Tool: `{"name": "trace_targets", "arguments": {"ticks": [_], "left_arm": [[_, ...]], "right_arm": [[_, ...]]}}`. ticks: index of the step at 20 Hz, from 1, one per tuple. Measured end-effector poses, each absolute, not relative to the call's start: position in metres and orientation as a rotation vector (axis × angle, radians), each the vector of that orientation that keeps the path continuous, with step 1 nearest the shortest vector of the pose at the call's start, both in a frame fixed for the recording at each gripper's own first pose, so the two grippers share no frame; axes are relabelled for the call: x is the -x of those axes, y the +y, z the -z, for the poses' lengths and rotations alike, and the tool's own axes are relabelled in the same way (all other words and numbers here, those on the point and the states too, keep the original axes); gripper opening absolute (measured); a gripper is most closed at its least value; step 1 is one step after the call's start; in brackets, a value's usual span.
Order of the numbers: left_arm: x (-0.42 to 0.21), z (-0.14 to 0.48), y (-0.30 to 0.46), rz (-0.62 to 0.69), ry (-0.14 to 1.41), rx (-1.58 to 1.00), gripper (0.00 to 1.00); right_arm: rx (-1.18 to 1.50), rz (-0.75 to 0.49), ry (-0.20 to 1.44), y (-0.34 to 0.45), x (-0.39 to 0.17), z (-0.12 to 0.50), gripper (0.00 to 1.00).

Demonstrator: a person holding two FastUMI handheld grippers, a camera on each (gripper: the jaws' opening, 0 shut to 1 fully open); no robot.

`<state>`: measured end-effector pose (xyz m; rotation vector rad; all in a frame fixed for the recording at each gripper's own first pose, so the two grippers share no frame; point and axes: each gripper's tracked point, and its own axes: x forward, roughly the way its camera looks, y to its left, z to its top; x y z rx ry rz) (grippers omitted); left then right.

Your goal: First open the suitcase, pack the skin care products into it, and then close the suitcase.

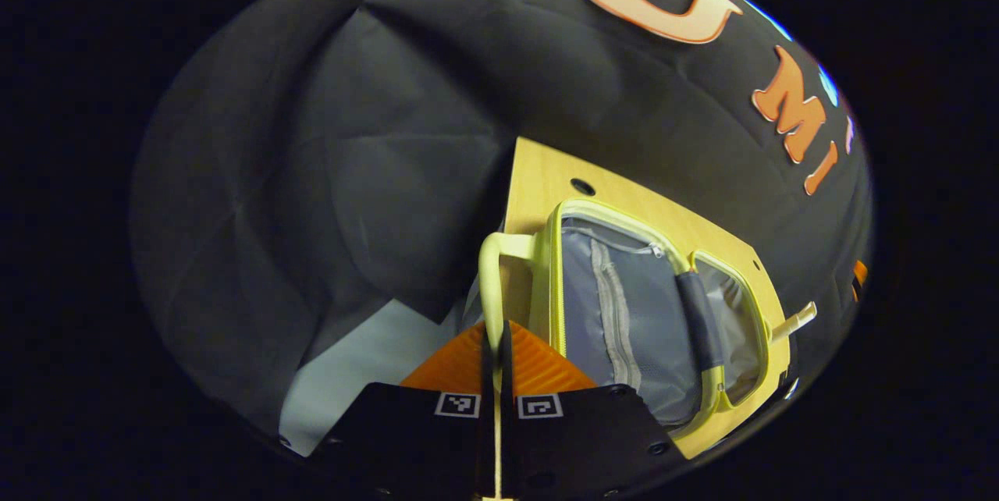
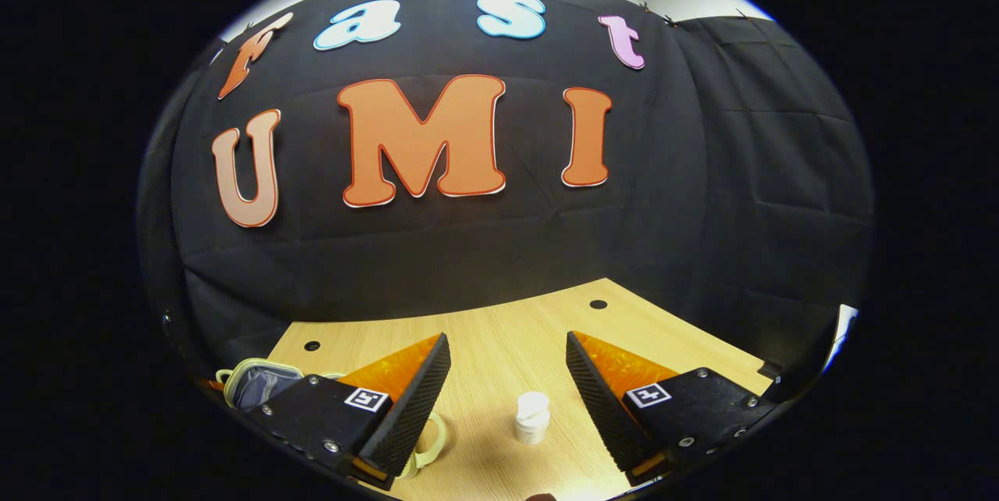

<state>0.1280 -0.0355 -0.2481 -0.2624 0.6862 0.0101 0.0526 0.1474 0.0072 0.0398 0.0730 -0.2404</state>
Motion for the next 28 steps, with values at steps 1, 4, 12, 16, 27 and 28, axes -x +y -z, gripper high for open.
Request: {"name": "trace_targets", "arguments": {"ticks": [1, 4, 12, 16, 27, 28], "left_arm": [[-0.128, 0.236, -0.031, -0.030, 0.680, 0.263, 0.07], [-0.130, 0.207, -0.024, -0.096, 0.644, 0.255, 0.17], [-0.120, 0.105, -0.057, -0.307, 0.379, 0.022, 0.96], [-0.090, -0.012, -0.157, -0.357, 0.165, -0.128, 0.95], [-0.056, -0.052, -0.495, -0.155, -0.067, -0.155, 0.95], [-0.054, -0.043, -0.519, -0.120, -0.074, -0.145, 0.95]], "right_arm": [[-0.041, 0.241, 0.079, 0.143, -0.053, -0.006, 0.95], [-0.044, 0.248, 0.093, 0.126, -0.054, -0.001, 0.95], [0.011, 0.216, 0.133, 0.084, -0.057, 0.013, 0.95], [0.010, 0.166, 0.117, 0.062, -0.064, 0.002, 0.95], [0.062, 0.058, 0.080, -0.016, -0.073, 0.008, 0.95], [0.059, 0.056, 0.088, -0.022, -0.073, 0.013, 0.95]]}}
